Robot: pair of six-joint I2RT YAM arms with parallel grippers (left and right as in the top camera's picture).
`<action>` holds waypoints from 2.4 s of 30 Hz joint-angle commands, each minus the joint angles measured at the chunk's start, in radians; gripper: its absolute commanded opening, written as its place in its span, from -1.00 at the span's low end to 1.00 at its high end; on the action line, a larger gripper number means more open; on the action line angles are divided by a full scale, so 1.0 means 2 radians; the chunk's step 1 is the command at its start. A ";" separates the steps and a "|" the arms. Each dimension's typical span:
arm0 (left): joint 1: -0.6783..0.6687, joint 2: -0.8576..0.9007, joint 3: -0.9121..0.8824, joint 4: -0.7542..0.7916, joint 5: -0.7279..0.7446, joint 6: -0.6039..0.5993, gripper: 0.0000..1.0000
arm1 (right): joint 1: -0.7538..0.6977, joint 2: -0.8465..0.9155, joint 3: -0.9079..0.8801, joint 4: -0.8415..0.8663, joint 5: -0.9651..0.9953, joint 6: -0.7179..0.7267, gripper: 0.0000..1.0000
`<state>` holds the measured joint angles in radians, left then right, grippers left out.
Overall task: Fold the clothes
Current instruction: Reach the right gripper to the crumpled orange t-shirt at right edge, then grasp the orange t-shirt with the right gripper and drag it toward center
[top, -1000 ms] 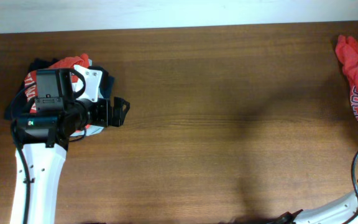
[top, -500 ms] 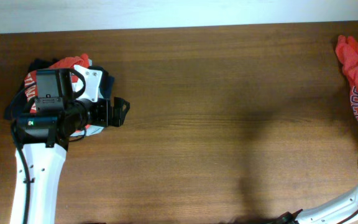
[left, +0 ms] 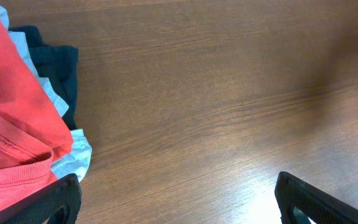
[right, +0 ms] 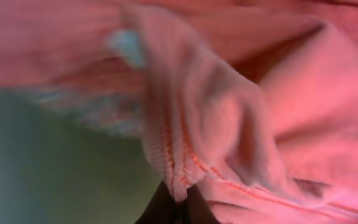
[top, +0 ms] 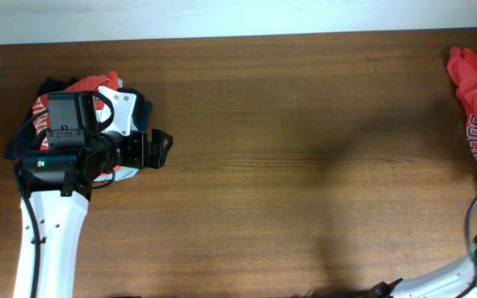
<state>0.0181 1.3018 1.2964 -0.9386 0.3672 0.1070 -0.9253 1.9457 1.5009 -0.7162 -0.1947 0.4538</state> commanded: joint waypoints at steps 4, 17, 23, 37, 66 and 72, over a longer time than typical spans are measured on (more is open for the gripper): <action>0.001 -0.002 0.009 0.005 0.006 -0.006 0.99 | 0.118 -0.099 0.008 -0.035 -0.094 0.013 -0.92; 0.001 -0.002 0.009 0.005 0.006 -0.006 0.98 | 0.441 -0.073 0.004 -0.070 -0.013 -0.037 -0.91; 0.001 -0.002 0.009 0.005 0.006 -0.006 0.99 | 0.573 -0.071 0.004 -0.038 0.027 -0.062 -0.30; 0.001 -0.002 0.009 0.007 0.006 -0.006 0.99 | 0.500 -0.071 -0.026 -0.170 0.108 -0.085 0.43; 0.001 -0.002 0.009 0.035 0.006 -0.006 0.99 | 0.654 -0.157 -0.228 -0.031 -0.102 -0.105 -0.92; 0.001 -0.002 0.009 0.046 0.005 -0.006 0.99 | 0.815 -0.171 -0.220 -0.022 -0.109 -0.102 -0.92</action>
<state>0.0181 1.3018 1.2980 -0.8589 0.3672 0.1070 0.5869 1.6142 1.0512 -0.7658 -0.3431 0.2550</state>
